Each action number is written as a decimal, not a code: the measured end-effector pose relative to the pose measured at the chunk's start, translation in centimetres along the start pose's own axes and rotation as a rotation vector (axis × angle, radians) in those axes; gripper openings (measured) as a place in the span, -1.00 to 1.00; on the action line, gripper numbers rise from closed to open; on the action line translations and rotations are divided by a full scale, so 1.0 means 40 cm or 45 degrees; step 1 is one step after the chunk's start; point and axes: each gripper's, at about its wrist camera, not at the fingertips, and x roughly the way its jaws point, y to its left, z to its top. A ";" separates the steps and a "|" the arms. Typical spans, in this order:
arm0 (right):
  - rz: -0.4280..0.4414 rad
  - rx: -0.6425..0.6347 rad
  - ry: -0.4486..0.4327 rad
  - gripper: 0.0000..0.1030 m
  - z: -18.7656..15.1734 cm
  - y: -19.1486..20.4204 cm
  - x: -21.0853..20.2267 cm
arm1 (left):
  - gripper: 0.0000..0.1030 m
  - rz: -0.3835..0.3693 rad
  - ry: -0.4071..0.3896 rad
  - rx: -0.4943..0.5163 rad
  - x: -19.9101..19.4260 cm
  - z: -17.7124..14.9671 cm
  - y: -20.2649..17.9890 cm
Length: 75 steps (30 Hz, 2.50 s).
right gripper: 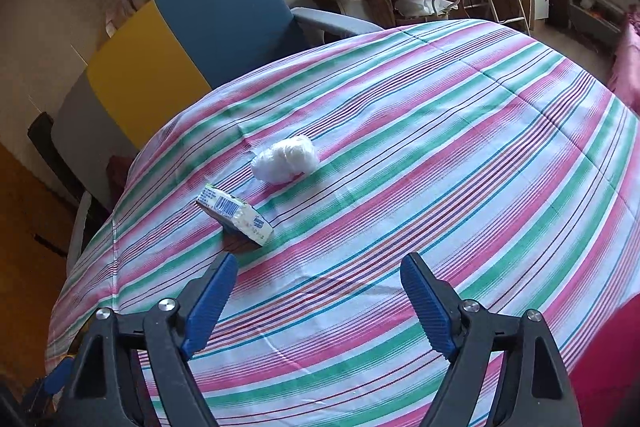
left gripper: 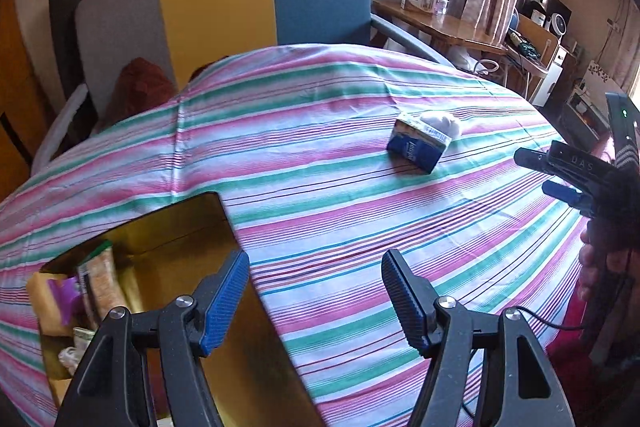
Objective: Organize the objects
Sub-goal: 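Grasp the blue-and-white tissue pack with the left tool, then carry the tissue pack over the tray with the left tool while the right tool grasps the plastic-wrapped bundle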
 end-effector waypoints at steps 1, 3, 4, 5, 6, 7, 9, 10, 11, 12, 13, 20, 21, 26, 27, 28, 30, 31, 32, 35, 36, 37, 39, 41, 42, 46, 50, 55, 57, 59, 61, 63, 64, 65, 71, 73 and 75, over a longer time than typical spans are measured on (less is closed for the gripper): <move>0.002 0.008 0.000 0.66 0.001 -0.003 0.000 | 0.36 -0.022 0.016 -0.015 0.013 0.007 -0.005; 0.005 0.028 -0.003 0.66 0.004 -0.010 -0.002 | 0.36 -0.073 0.050 -0.054 0.040 0.027 -0.015; 0.006 0.041 -0.005 0.66 0.005 -0.015 -0.003 | 0.36 -0.094 0.062 -0.065 0.054 0.036 -0.023; 0.008 0.056 -0.007 0.66 0.006 -0.020 -0.005 | 0.36 -0.114 0.073 -0.073 0.068 0.048 -0.033; 0.011 0.074 -0.009 0.66 0.007 -0.027 -0.006 | 0.36 -0.136 0.083 -0.080 0.082 0.060 -0.045; 0.015 0.092 -0.010 0.66 0.008 -0.033 -0.008 | 0.36 -0.165 0.094 -0.090 0.100 0.075 -0.057; 0.021 0.121 -0.009 0.66 0.010 -0.044 -0.008 | 0.36 -0.205 0.106 -0.105 0.128 0.103 -0.078; 0.025 0.132 -0.006 0.67 0.010 -0.047 -0.007 | 0.36 -0.224 0.113 -0.114 0.146 0.119 -0.091; 0.030 0.140 -0.001 0.67 0.011 -0.049 -0.005 | 0.36 -0.237 0.120 -0.124 0.164 0.135 -0.104; 0.037 0.146 0.008 0.67 0.011 -0.051 -0.002 | 0.36 -0.249 0.125 -0.135 0.179 0.148 -0.114; 0.041 0.148 0.018 0.67 0.011 -0.051 0.002 | 0.36 -0.269 0.133 -0.147 0.196 0.161 -0.125; 0.071 0.159 0.058 0.67 0.006 -0.053 0.014 | 0.53 -0.335 0.181 -0.269 0.330 0.262 -0.196; 0.076 0.165 0.062 0.67 0.005 -0.055 0.015 | 0.58 -0.324 0.186 -0.279 0.348 0.275 -0.203; 0.090 0.178 0.080 0.69 0.003 -0.059 0.022 | 0.57 -0.245 0.285 -0.330 0.471 0.304 -0.221; 0.092 0.172 0.087 0.69 0.002 -0.057 0.024 | 0.51 -0.247 0.324 -0.344 0.494 0.301 -0.219; 0.092 0.166 0.092 0.69 0.001 -0.055 0.027 | 0.35 -0.267 0.345 -0.361 0.506 0.296 -0.214; 0.083 0.163 0.091 0.69 0.000 -0.056 0.027 | -0.23 -0.284 0.371 -0.338 0.510 0.280 -0.208; 0.081 0.162 0.088 0.69 0.000 -0.057 0.027 | -0.31 -0.299 0.360 -0.311 0.500 0.270 -0.205; 0.079 0.161 0.086 0.69 0.001 -0.057 0.026 | -0.41 -0.319 0.348 -0.279 0.487 0.258 -0.201; 0.070 0.143 0.082 0.69 0.000 -0.052 0.024 | -0.46 -0.328 0.311 -0.208 0.431 0.217 -0.181; 0.066 0.132 0.080 0.69 -0.002 -0.049 0.023 | -0.46 -0.328 0.306 -0.197 0.408 0.200 -0.172; 0.060 0.122 0.077 0.69 -0.003 -0.046 0.022 | -0.46 -0.318 0.304 -0.189 0.389 0.183 -0.162; 0.045 0.107 0.080 0.69 -0.005 -0.042 0.021 | -0.46 -0.291 0.286 -0.147 0.346 0.150 -0.148; 0.032 0.087 0.108 0.69 -0.008 -0.036 0.032 | -0.46 -0.259 0.265 -0.093 0.299 0.111 -0.136; 0.024 0.076 0.129 0.69 -0.011 -0.032 0.040 | -0.46 -0.252 0.256 -0.072 0.279 0.097 -0.128; -0.010 0.023 0.170 0.69 -0.021 -0.017 0.061 | -0.46 -0.219 0.189 0.033 0.181 0.033 -0.119; -0.020 -0.033 0.231 0.69 -0.036 0.004 0.082 | -0.46 -0.248 0.152 0.106 0.100 -0.037 -0.116; -0.039 -0.146 0.273 0.69 -0.019 0.060 0.099 | -0.46 -0.281 0.114 0.088 0.032 -0.082 -0.079; -0.064 -0.210 0.245 0.69 0.011 0.091 0.114 | -0.46 -0.290 0.092 0.077 0.010 -0.087 -0.061; -0.077 -0.247 0.201 0.80 0.052 0.116 0.140 | -0.46 -0.296 0.066 0.069 -0.013 -0.088 -0.045; -0.117 -0.292 0.163 0.91 0.097 0.142 0.177 | -0.46 -0.307 0.054 0.049 -0.027 -0.088 -0.031; -0.183 -0.330 0.140 0.91 0.140 0.163 0.225 | -0.46 -0.303 0.038 0.033 -0.041 -0.089 -0.011; -0.200 -0.338 0.140 0.91 0.159 0.169 0.250 | -0.46 -0.305 0.036 0.022 -0.045 -0.090 0.000; -0.219 -0.346 0.148 0.92 0.174 0.174 0.271 | -0.46 -0.306 0.037 0.006 -0.045 -0.089 0.010; -0.316 -0.381 0.200 0.67 0.210 0.184 0.393 | -0.46 -0.291 0.053 -0.052 -0.035 -0.096 0.044; -0.310 -0.401 0.229 0.19 0.207 0.183 0.413 | -0.46 -0.290 0.056 -0.060 -0.033 -0.100 0.048; -0.284 -0.421 0.212 0.12 0.196 0.186 0.399 | -0.46 -0.284 0.047 -0.065 -0.038 -0.106 0.053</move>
